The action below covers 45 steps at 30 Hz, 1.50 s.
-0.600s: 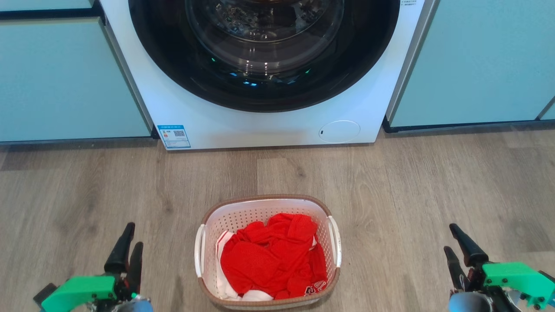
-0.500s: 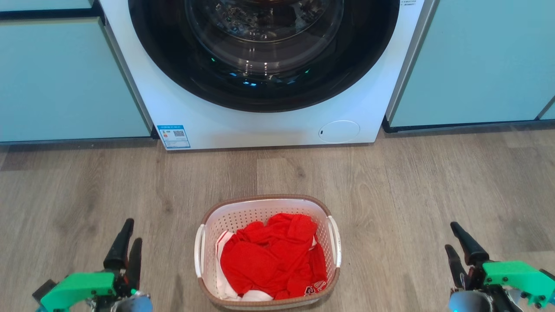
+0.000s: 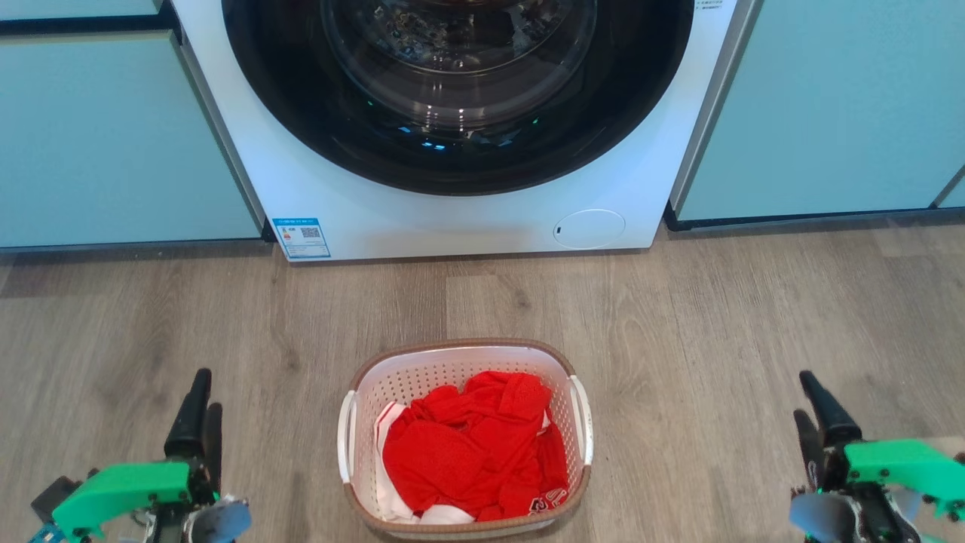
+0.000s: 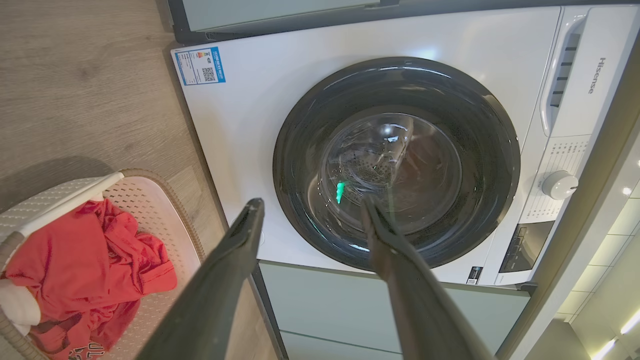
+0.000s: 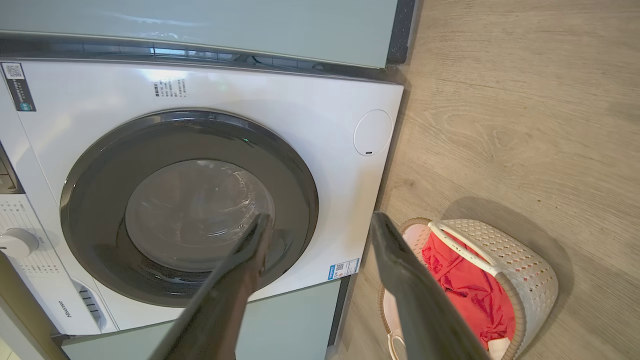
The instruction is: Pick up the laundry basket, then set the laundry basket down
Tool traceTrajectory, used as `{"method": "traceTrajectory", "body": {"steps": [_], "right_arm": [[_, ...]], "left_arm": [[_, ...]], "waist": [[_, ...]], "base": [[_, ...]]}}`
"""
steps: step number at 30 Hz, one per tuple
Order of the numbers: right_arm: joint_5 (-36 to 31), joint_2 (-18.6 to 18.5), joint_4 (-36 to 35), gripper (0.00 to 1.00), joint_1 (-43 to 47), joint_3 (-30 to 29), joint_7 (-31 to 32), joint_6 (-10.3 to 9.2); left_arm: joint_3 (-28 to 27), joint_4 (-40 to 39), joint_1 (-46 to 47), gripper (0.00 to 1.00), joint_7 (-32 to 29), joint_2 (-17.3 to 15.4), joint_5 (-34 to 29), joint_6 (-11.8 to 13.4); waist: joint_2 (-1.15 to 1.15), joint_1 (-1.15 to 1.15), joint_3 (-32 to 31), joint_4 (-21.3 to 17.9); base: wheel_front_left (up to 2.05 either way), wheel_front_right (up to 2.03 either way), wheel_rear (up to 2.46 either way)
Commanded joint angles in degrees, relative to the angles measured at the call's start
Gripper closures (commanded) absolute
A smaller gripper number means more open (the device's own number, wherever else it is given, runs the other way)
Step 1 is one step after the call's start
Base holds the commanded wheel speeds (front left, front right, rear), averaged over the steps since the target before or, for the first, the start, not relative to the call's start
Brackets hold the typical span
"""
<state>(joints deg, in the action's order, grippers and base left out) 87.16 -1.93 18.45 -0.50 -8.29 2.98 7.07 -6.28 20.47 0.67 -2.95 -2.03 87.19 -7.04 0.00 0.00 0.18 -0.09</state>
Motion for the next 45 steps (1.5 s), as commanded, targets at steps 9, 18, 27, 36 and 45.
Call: {"method": "traceTrajectory", "body": {"steps": [9, 18, 27, 36, 45], "right_arm": [[-7.82, -0.38, -4.28, 0.0, -4.39, -1.74, -1.97, 0.11], [-18.89, -0.43, -7.89, 0.0, -6.22, 0.05, -3.48, 0.14], [-33.52, -1.5, -13.47, 0.0, -8.1, 4.18, -5.0, 0.17], [-45.75, -3.48, -16.81, 0.0, -9.46, 9.08, -6.51, 0.2], [-53.18, -3.34, -18.66, 0.0, -10.0, 10.34, -8.02, 0.23]], "left_arm": [[-2.64, -3.3, 4.52, 0.0, 1.75, -0.55, -5.16, -0.11], [-3.54, -6.16, 5.42, 0.0, 3.27, -0.58, -11.86, 0.41], [-0.93, -11.54, 5.68, 0.0, 4.81, -0.61, -19.46, 3.09], [3.37, -16.23, 5.7, 0.0, 6.34, -0.64, -30.5, 5.69], [11.54, -16.68, 6.74, 0.0, 7.87, -1.77, -47.03, 12.14]], "waist": [[0.0, 0.0, -0.08, -0.06], [0.0, 0.0, -0.25, -0.05], [0.0, 0.0, 0.1, 0.28], [0.0, 0.0, 0.5, 0.88], [0.0, 0.0, 0.57, 1.44]], "base": [[0.0, 0.0, 0.0], [0.0, 0.0, 0.0], [0.0, 0.0, 0.0], [0.0, 0.0, 0.0], [0.0, 0.0, 0.0]]}}
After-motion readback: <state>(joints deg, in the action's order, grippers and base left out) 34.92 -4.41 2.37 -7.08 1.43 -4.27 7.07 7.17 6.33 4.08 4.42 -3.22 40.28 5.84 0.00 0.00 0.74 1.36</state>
